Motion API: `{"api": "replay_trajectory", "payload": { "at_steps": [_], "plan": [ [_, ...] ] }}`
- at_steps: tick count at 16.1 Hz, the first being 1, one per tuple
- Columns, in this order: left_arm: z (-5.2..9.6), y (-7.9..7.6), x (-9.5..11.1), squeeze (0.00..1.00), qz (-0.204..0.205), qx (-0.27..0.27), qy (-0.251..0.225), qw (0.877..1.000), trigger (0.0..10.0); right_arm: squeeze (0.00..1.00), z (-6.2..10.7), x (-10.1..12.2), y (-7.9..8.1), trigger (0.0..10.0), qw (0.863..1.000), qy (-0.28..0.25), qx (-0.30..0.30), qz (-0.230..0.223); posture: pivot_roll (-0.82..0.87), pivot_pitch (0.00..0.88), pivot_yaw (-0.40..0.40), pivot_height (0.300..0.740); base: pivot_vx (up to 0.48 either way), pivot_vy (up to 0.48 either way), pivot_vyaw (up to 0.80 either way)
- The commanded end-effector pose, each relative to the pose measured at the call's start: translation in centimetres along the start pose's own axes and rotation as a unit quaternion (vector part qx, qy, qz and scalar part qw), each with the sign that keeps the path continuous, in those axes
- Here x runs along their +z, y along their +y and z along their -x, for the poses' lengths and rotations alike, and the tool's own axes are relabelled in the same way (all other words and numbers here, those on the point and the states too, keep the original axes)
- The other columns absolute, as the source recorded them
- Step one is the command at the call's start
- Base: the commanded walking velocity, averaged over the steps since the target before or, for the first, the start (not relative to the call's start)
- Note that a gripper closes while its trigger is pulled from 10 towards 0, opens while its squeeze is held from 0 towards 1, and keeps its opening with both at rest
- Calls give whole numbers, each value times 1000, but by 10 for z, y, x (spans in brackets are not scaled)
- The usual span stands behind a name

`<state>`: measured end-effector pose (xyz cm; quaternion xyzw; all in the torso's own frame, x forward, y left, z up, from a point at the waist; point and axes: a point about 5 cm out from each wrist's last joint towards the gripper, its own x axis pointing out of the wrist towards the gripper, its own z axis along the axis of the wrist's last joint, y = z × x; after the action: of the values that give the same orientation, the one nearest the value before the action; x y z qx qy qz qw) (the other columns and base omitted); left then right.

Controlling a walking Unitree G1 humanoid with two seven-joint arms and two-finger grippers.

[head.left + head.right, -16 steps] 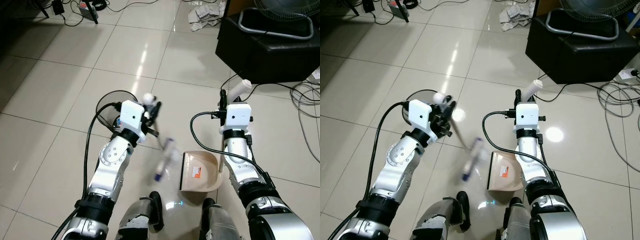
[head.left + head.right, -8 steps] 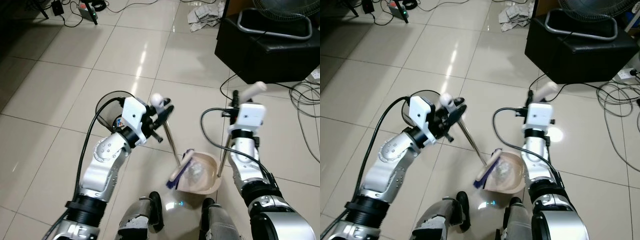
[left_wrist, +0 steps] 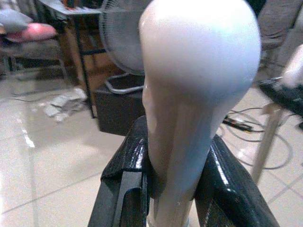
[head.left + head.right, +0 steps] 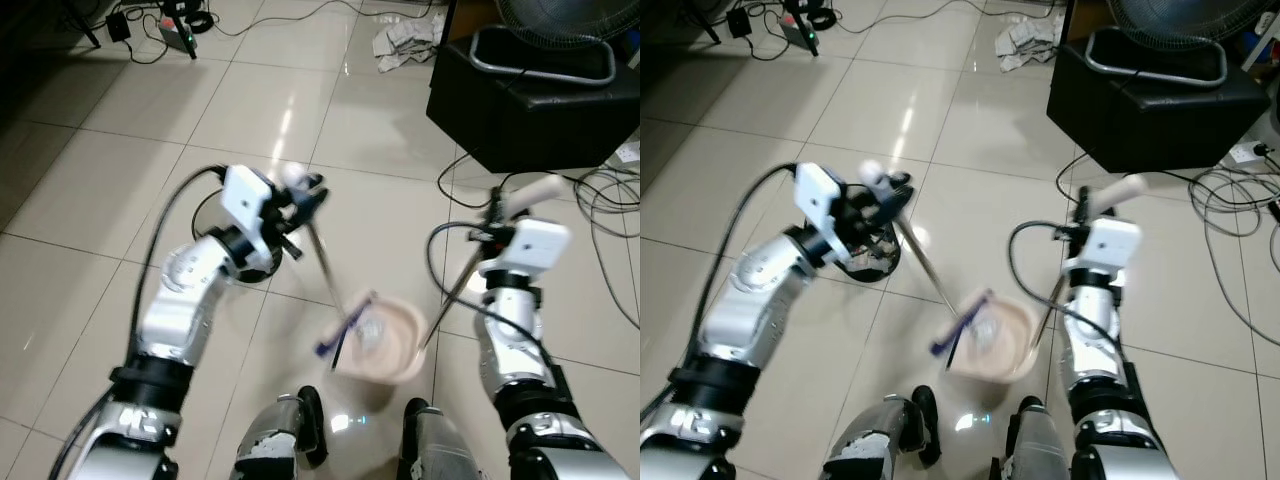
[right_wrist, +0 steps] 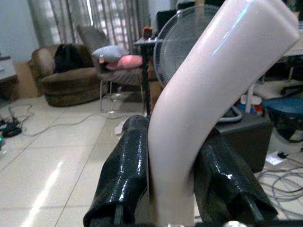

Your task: Sweep floor

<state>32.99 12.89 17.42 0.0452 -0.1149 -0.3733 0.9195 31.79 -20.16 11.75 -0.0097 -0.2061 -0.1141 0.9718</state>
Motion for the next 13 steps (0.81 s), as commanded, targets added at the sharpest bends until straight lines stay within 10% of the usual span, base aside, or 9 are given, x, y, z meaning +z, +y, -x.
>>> {"api": "replay_trajectory", "payload": {
  "at_steps": [1,5,13],
  "plan": [
    [14,28,1,0,-31,56,17,998,10000,0,-1,9,-6,10000,1000,-27,-6,-14,64,148,106,740,0,0,0],
    [38,52,-9,0,-58,99,53,992,10000,0,10,13,-15,10000,999,-34,-20,-35,61,128,101,740,0,0,0],
    [96,18,-67,0,-15,157,126,979,10000,0,-4,68,-28,10000,992,-82,-24,-98,-11,97,102,740,0,0,0]
  ]
}}
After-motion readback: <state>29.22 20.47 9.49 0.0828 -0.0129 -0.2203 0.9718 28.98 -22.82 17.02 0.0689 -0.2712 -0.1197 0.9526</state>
